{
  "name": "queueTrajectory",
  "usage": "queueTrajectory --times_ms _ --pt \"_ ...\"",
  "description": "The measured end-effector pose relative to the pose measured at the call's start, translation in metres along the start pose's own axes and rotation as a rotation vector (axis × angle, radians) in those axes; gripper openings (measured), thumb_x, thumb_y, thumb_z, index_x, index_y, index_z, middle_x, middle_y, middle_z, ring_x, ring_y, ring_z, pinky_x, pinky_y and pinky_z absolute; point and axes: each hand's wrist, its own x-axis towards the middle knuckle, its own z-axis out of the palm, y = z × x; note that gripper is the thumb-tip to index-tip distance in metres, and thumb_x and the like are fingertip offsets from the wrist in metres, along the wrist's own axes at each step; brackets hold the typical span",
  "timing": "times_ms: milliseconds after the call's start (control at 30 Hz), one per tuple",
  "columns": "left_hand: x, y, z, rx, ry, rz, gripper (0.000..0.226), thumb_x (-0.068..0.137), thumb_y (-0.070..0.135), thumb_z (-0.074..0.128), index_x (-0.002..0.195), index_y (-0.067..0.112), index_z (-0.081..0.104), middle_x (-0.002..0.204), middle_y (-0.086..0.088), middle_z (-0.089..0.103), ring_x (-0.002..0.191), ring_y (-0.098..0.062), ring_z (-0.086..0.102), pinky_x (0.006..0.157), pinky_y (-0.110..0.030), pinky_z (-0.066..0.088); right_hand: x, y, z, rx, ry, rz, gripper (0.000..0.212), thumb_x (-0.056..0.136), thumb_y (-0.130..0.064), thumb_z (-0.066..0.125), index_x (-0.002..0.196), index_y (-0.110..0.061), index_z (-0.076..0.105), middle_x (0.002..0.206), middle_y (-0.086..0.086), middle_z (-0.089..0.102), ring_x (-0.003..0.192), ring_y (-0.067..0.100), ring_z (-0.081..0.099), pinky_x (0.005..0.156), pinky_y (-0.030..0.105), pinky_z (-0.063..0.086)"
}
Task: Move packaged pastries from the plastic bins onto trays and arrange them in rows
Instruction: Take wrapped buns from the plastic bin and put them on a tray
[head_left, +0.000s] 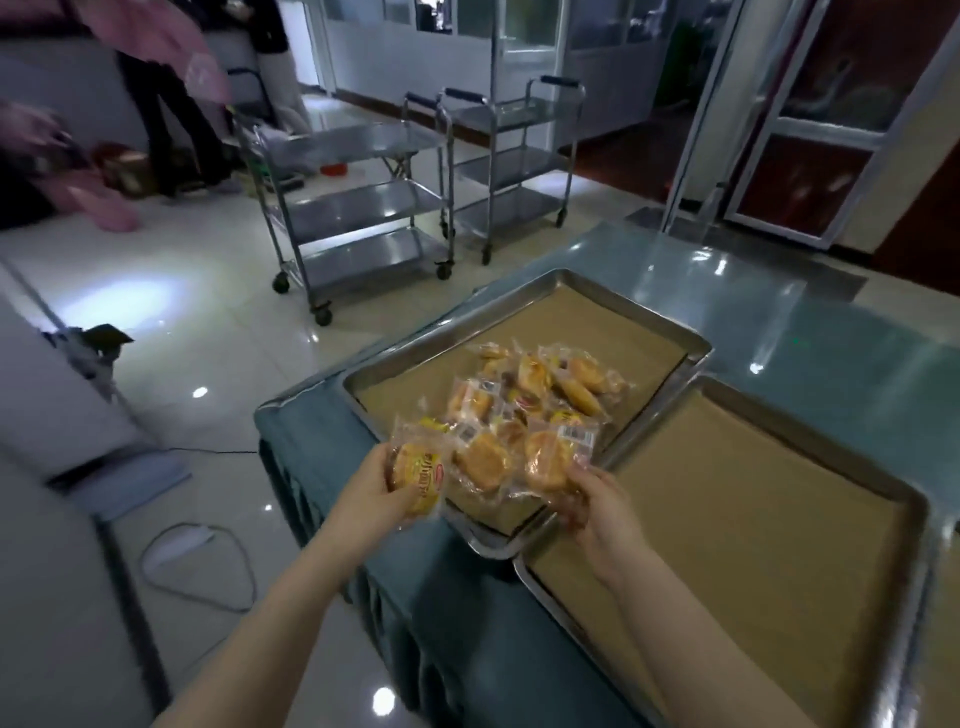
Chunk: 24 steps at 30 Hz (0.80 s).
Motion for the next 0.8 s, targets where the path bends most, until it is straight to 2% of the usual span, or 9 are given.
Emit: queueTrajectory --times_ms 133,267,367,433,500,567,667,733,800 --pt "0.046 -0.001 -0.031 0.138 0.034 -0.017 0.039 0.081 0.01 0.058 0.115 0.027 0.05 0.094 0.004 0.064 0.082 -0.014 0.065 0.068 -0.031 0.056 0.054 -0.003 0.04 0.066 -0.069 0.021 0.025 0.088 -0.017 0.065 0.113 -0.015 0.063 0.096 0.001 0.074 0.08 0.017 0.072 0.061 0.027 0.053" --pt "0.082 0.008 -0.037 0.031 0.113 -0.043 0.035 0.083 0.007 0.059 0.106 0.033 0.051 0.098 0.003 0.064 0.086 -0.013 0.065 0.078 -0.037 0.057 0.085 -0.003 0.071 0.076 -0.098 0.012 0.033 0.087 -0.014 0.065 0.119 -0.016 0.059 0.104 0.002 0.073 0.091 0.018 0.071 0.072 0.032 0.055" --pt "0.106 0.016 -0.029 -0.067 0.104 -0.005 0.04 0.088 0.01 0.059 0.123 0.025 0.047 0.107 0.007 0.061 0.085 -0.005 0.065 0.065 -0.022 0.055 0.1 0.001 0.084 0.025 -0.128 -0.058 0.039 0.087 -0.007 0.061 0.124 -0.018 0.057 0.112 0.001 0.069 0.099 0.016 0.068 0.08 0.03 0.055" --pt "0.123 0.022 -0.025 -0.103 0.033 0.054 0.054 0.089 0.017 0.06 0.138 0.025 0.037 0.125 0.009 0.053 0.105 -0.006 0.058 0.064 -0.012 0.05 0.103 0.002 0.088 -0.028 -0.092 -0.099 0.044 0.087 -0.009 0.063 0.13 -0.017 0.053 0.119 0.0 0.064 0.106 0.016 0.064 0.089 0.032 0.053" --pt "0.137 0.026 -0.022 -0.081 -0.073 0.114 0.063 0.091 0.023 0.06 0.145 0.028 0.028 0.134 0.013 0.043 0.118 -0.005 0.046 0.072 -0.007 0.044 0.099 0.004 0.087 -0.07 -0.047 -0.124 0.043 0.086 -0.014 0.065 0.128 -0.018 0.055 0.121 -0.001 0.063 0.109 0.016 0.062 0.095 0.036 0.051" --pt "0.147 0.028 -0.019 -0.008 -0.17 0.191 0.06 0.091 0.024 0.059 0.144 0.027 0.031 0.134 0.016 0.044 0.116 0.004 0.045 0.08 -0.007 0.037 0.091 0.005 0.082 -0.069 -0.001 -0.142 0.035 0.085 -0.015 0.065 0.12 -0.019 0.059 0.117 0.0 0.066 0.106 0.017 0.065 0.092 0.038 0.052" --pt "0.159 0.031 -0.011 0.103 -0.259 0.361 0.048 0.092 0.025 0.056 0.137 0.031 0.042 0.126 0.025 0.047 0.101 0.026 0.043 0.076 0.001 0.037 0.079 0.001 0.072 -0.069 0.132 -0.176 0.021 0.09 -0.014 0.062 0.109 -0.023 0.063 0.112 0.001 0.069 0.098 0.014 0.068 0.082 0.029 0.054" --pt "0.163 0.033 -0.003 0.119 -0.356 0.423 0.041 0.094 0.025 0.053 0.133 0.038 0.047 0.13 0.027 0.048 0.108 0.024 0.042 0.082 -0.001 0.039 0.069 -0.002 0.066 -0.077 0.253 -0.187 0.017 0.092 -0.016 0.06 0.105 -0.025 0.064 0.111 0.001 0.07 0.1 0.015 0.067 0.089 0.032 0.052" --pt "0.164 0.035 0.007 0.146 -0.485 0.472 0.044 0.095 0.02 0.052 0.127 0.049 0.047 0.122 0.036 0.048 0.103 0.023 0.046 0.083 -0.003 0.041 0.057 0.0 0.061 -0.089 0.348 -0.194 0.017 0.093 -0.017 0.059 0.107 -0.025 0.064 0.113 0.0 0.069 0.104 0.016 0.065 0.096 0.038 0.048"
